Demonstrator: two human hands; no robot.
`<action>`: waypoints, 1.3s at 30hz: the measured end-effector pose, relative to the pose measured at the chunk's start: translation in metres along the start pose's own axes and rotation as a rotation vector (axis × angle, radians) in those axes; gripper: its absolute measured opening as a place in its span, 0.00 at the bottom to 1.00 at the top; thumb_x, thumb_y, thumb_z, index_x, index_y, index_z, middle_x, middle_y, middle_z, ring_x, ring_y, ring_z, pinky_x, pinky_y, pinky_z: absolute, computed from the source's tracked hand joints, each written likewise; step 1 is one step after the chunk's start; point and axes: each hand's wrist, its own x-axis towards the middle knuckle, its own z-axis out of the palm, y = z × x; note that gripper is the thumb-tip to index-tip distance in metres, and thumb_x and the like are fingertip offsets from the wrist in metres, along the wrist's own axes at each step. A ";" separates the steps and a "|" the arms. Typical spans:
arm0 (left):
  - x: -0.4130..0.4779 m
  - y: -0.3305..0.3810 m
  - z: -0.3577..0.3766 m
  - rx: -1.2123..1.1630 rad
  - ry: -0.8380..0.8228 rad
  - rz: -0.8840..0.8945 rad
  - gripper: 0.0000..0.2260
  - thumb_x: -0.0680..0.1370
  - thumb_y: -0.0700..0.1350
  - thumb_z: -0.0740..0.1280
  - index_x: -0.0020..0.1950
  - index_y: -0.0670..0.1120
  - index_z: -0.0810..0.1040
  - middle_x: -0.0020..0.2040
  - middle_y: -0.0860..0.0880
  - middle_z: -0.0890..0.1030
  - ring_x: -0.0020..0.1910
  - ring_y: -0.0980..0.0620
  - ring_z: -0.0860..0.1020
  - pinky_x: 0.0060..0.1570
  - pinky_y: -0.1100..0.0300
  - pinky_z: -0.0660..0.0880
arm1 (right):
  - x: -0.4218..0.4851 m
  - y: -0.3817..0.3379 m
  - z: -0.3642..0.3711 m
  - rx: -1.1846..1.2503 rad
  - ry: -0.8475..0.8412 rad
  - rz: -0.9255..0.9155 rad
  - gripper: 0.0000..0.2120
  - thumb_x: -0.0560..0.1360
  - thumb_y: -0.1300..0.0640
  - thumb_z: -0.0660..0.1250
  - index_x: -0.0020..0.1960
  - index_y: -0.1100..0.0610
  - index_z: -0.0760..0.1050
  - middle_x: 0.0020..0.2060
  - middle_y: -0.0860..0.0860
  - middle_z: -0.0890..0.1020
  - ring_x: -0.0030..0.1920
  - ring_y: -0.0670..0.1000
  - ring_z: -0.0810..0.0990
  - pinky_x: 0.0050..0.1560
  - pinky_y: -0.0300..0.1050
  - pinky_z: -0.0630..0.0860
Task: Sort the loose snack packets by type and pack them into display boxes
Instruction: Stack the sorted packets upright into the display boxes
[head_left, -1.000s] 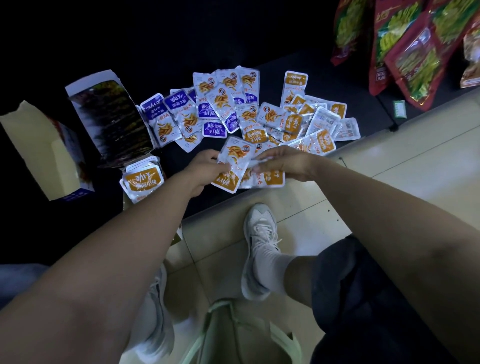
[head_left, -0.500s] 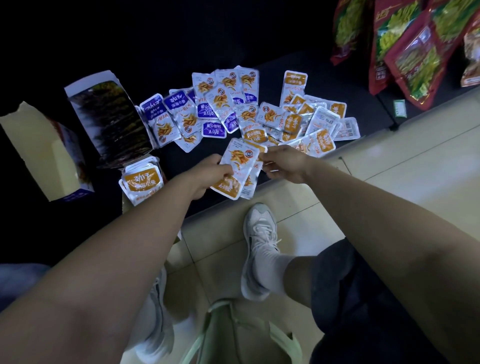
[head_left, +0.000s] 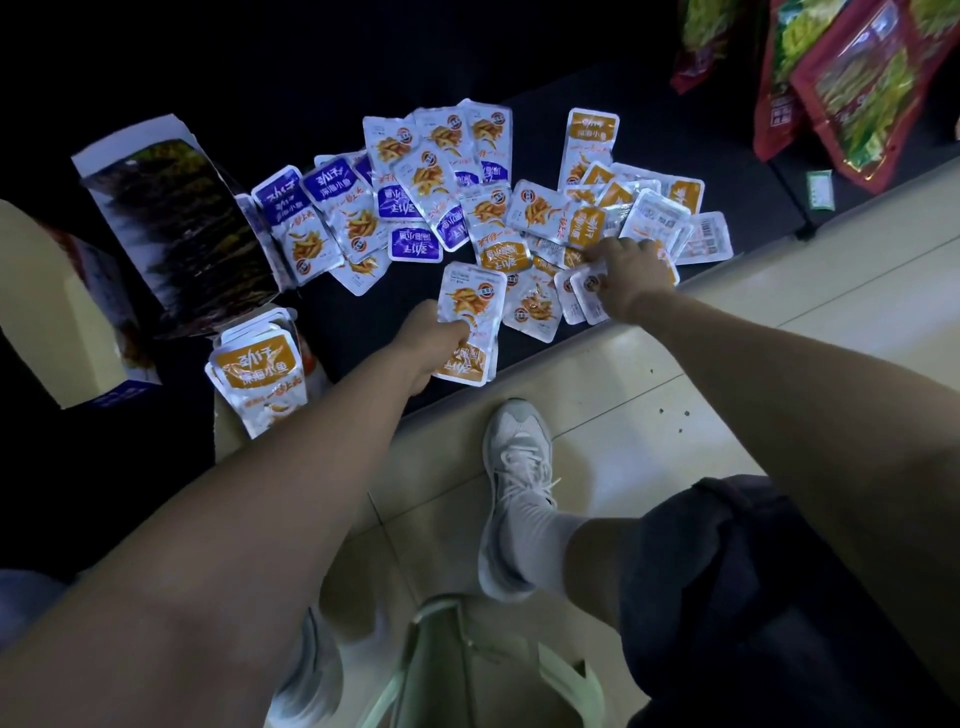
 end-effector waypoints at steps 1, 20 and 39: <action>0.003 0.000 0.003 0.003 -0.001 -0.001 0.12 0.78 0.34 0.61 0.61 0.39 0.74 0.52 0.44 0.78 0.42 0.51 0.77 0.33 0.65 0.72 | 0.000 0.001 0.005 -0.070 0.003 -0.011 0.28 0.75 0.63 0.66 0.72 0.54 0.63 0.67 0.58 0.69 0.68 0.61 0.64 0.65 0.55 0.67; 0.018 -0.012 -0.022 0.019 0.215 -0.001 0.14 0.77 0.37 0.62 0.62 0.39 0.74 0.58 0.42 0.79 0.54 0.43 0.78 0.48 0.55 0.75 | -0.013 -0.069 0.004 0.183 0.027 -0.668 0.13 0.73 0.63 0.64 0.54 0.54 0.81 0.46 0.51 0.80 0.53 0.60 0.72 0.55 0.58 0.68; 0.027 -0.030 -0.034 0.056 0.272 -0.059 0.15 0.77 0.37 0.59 0.64 0.41 0.71 0.59 0.43 0.77 0.57 0.43 0.76 0.55 0.52 0.75 | -0.015 -0.070 0.038 0.110 -0.110 -0.035 0.33 0.68 0.48 0.75 0.67 0.56 0.65 0.64 0.59 0.65 0.66 0.62 0.64 0.62 0.56 0.68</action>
